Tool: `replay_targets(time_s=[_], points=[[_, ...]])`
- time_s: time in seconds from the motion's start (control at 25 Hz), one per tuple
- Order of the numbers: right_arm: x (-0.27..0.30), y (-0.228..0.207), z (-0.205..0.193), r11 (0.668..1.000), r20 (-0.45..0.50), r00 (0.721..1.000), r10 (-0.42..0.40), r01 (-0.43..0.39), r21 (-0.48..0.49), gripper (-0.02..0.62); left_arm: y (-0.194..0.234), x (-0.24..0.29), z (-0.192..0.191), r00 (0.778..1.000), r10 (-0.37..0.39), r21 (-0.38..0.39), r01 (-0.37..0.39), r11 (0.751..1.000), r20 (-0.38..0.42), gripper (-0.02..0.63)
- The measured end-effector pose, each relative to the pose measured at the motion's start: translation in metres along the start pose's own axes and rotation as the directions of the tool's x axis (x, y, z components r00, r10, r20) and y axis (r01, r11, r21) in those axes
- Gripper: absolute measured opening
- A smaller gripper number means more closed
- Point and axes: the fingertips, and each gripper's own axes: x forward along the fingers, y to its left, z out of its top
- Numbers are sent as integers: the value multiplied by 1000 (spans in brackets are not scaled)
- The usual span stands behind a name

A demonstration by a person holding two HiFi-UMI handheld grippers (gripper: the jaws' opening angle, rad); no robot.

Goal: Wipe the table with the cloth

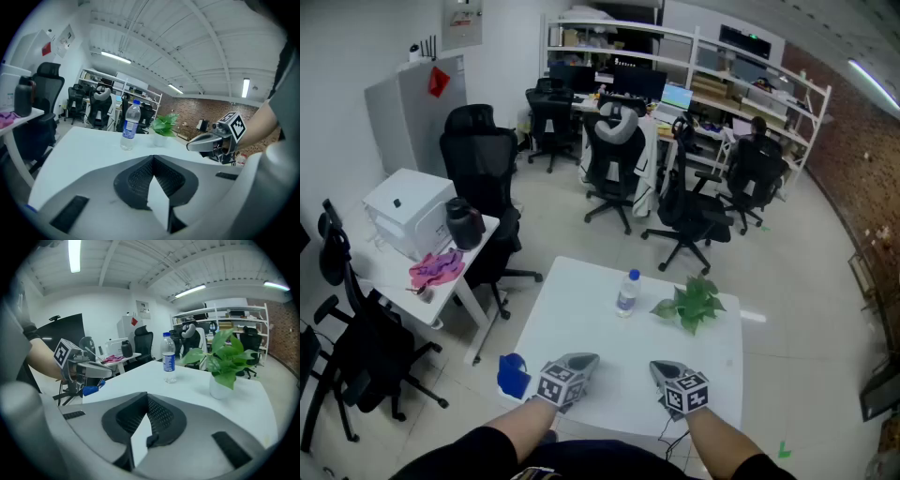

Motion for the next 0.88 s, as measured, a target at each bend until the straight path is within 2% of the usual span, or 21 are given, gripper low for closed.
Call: replay_targets(time_s=[0.2, 0.4, 0.48, 0.6, 0.72, 0.88], points=[[39, 39, 13, 996, 4, 997, 71, -71, -46, 17, 55, -52, -8, 994, 105, 82, -104, 991, -15, 0], [85, 100, 25, 975, -11, 981, 195, -195, -104, 17, 108, -115, -33, 971, 236, 110, -230, 967, -44, 1], [102, 126, 29, 960, -27, 970, 243, -245, -135, 17, 126, -134, -47, 962, 260, 111, -251, 962, -82, 71], [126, 163, 31, 934, -58, 950, 306, -312, -176, 17, 146, -153, -71, 952, 260, 120, -243, 963, -161, 177], [145, 193, 31, 907, -91, 930, 357, -368, -204, 17, 156, -163, -98, 936, 226, 195, -177, 965, -269, 259], [159, 217, 24, 883, -130, 910, 393, -413, -222, 17, 168, -164, -132, 885, 183, 297, -54, 953, -428, 357]])
